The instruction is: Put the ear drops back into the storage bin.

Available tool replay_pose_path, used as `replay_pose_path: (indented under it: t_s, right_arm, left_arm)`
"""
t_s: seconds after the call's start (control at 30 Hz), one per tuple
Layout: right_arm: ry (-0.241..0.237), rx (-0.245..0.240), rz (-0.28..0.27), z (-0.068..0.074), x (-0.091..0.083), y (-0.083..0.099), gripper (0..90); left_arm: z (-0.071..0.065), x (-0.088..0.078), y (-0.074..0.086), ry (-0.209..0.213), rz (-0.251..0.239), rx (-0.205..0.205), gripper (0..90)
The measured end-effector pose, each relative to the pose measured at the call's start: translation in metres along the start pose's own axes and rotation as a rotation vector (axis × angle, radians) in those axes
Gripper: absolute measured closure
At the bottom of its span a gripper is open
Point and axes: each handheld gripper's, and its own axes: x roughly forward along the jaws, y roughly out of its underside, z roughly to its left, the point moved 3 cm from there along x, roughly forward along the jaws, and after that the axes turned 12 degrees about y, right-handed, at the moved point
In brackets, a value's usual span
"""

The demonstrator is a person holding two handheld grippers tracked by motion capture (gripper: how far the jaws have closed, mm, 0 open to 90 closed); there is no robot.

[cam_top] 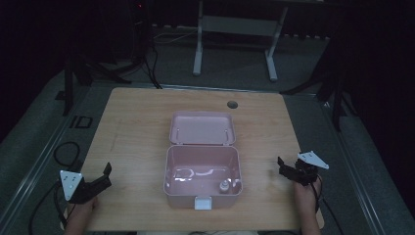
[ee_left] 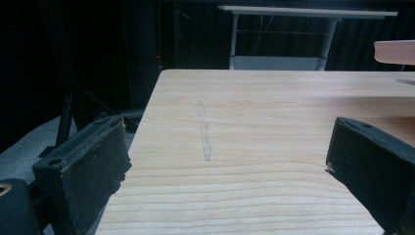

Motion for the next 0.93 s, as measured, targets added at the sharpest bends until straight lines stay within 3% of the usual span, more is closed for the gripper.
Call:
replay_pose_path:
  t_s: [0.13,0.3,0.47,0.57,0.7,0.93]
  right_arm:
    - [0.021,0.037,-0.052,-0.002,-0.003,0.003,12.4]
    - [0.042,0.030,-0.090,-0.002,-0.003,0.005,12.3]
    - [0.022,0.063,-0.131,-0.004,-0.007,0.004,12.3]
    - [-0.008,0.124,-0.163,-0.009,-0.010,0.004,12.5]
    - [-0.014,0.162,-0.158,-0.013,-0.011,0.005,12.5]
    - [-0.013,0.118,-0.123,-0.009,-0.007,0.005,12.6]
  left_arm:
    - [0.000,0.000,0.000,0.001,0.000,0.000,2.4]
    - [0.000,0.000,0.000,0.002,0.001,0.002,2.4]
    - [0.000,0.000,0.000,0.002,0.000,0.002,2.4]
    - [0.000,0.000,0.000,0.003,0.001,0.003,2.4]
    - [0.000,0.000,0.000,0.004,0.001,0.003,2.4]
    - [0.000,0.000,0.000,0.005,0.002,0.003,2.4]
